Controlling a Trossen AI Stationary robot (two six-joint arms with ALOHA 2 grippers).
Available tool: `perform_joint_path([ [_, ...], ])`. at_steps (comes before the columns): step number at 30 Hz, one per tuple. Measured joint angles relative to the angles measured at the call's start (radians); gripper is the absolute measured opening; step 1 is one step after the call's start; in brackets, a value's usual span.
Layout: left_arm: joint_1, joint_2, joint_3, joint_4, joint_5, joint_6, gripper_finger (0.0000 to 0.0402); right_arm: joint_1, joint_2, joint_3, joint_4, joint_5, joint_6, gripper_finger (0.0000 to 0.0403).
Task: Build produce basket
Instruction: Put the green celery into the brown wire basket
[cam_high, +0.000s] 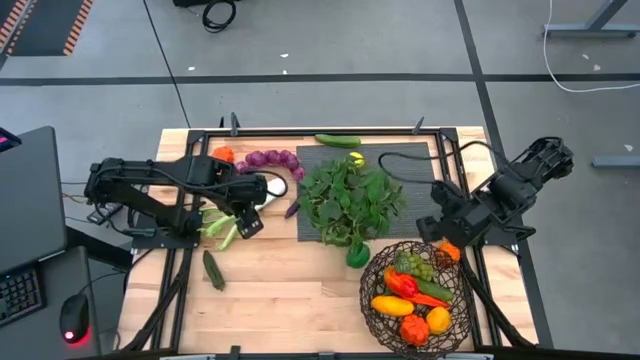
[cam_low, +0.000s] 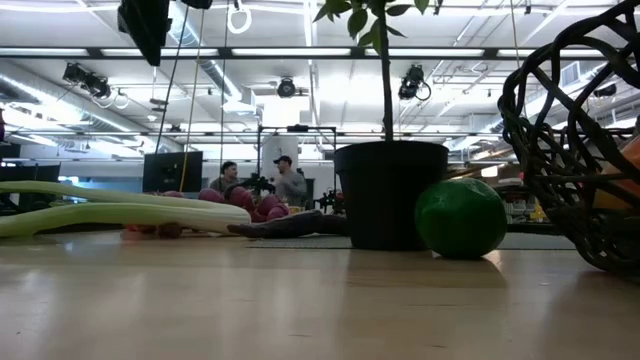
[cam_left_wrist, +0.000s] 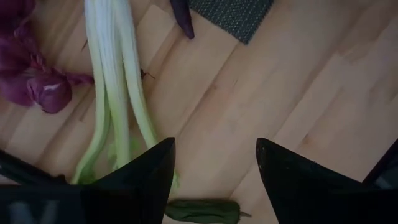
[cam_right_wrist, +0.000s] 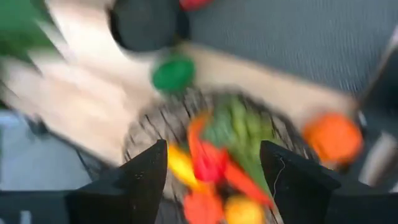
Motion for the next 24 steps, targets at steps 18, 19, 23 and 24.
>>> perform_joint_path([
  [18,-0.072,0.002,-0.293,0.028,0.07,-0.48,0.0231,-0.001,-0.064,0.001,0.149,0.625,-0.465,0.0262],
  [19,-0.076,0.002,-0.312,0.034,0.077,-0.496,0.0231,-0.001,-0.074,0.001,0.182,0.645,-0.504,0.0266],
  [23,-0.08,0.002,-0.327,0.032,0.078,-0.5,0.0231,-0.001,-0.14,0.001,0.354,0.658,-0.672,0.0281],
  [24,-0.08,0.002,-0.325,0.03,0.065,-0.482,0.0231,-0.001,-0.159,0.001,0.4,0.658,-0.714,0.0285],
])
